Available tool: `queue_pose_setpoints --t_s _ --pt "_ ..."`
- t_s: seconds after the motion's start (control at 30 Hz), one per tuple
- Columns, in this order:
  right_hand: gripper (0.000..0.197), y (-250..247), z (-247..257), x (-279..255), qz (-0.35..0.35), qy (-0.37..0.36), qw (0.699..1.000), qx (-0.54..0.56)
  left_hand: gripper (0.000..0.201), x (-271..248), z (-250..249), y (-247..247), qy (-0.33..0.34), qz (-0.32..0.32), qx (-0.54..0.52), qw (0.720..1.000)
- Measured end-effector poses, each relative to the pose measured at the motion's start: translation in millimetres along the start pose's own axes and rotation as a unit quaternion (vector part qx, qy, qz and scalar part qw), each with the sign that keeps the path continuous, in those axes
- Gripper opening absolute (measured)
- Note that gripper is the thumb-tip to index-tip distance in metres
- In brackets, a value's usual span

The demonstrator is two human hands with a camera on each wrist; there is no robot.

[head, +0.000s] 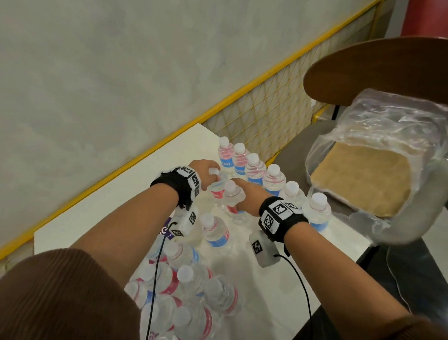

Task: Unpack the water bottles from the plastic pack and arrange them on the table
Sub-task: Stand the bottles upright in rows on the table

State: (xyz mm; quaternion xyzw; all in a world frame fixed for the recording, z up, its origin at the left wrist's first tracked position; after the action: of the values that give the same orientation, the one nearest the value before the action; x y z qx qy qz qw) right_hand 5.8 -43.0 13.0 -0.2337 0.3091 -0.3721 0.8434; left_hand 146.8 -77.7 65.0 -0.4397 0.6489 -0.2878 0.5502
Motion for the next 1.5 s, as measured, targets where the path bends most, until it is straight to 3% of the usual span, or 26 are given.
queue_pose_setpoints --t_s 0.17,0.27,0.5,0.67,0.9,1.03,1.1,1.23,1.33,1.5 --pt "0.075 10 -10 10 -0.088 0.041 0.993 0.071 0.035 3 0 -7 -0.011 -0.027 0.038 0.999" --pt "0.08 12 -14 10 -0.067 0.041 0.993 0.084 0.035 6 3 -7 -0.003 -0.037 0.046 0.998" --pt "0.068 20 -31 15 -0.071 0.07 0.987 0.127 0.057 12 14 -7 -0.032 -0.068 -0.006 0.997" --pt "0.071 27 -37 19 -0.091 0.082 0.975 0.187 0.035 20 15 -8 -0.031 -0.074 0.001 0.997" --pt "0.07 25 -39 23 -0.103 0.09 0.972 0.192 0.04 20 20 -8 0.013 -0.063 -0.004 0.998" --pt "0.066 28 -39 20 -0.135 0.103 0.96 0.222 0.055 18 23 -5 -0.05 -0.096 -0.056 0.993" --pt "0.063 28 -39 18 -0.14 0.108 0.955 0.237 0.047 18 24 -3 -0.076 -0.085 -0.084 0.99" --pt "0.056 34 -40 21 -0.161 0.107 0.935 0.296 0.033 22 24 -7 -0.081 -0.072 -0.044 0.993" --pt "0.06 40 -42 25 -0.153 0.102 0.922 0.342 0.033 28 30 -9 -0.093 -0.076 -0.059 0.991" --pt "0.085 50 -39 35 -0.087 0.074 0.924 0.365 0.031 35 38 -10 -0.074 -0.115 -0.121 0.983"
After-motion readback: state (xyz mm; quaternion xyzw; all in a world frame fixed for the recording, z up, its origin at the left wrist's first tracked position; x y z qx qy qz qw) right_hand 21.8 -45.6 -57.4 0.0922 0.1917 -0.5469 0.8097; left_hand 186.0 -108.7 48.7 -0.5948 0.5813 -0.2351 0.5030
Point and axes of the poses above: each hand's wrist, its own x-axis towards the middle knuckle, its own y-axis out of the palm, z = x × y, the point moved 4 cm from there along x, towards the middle knuckle, and after that the axes turned 8 degrees about z, right-handed, at the moved point
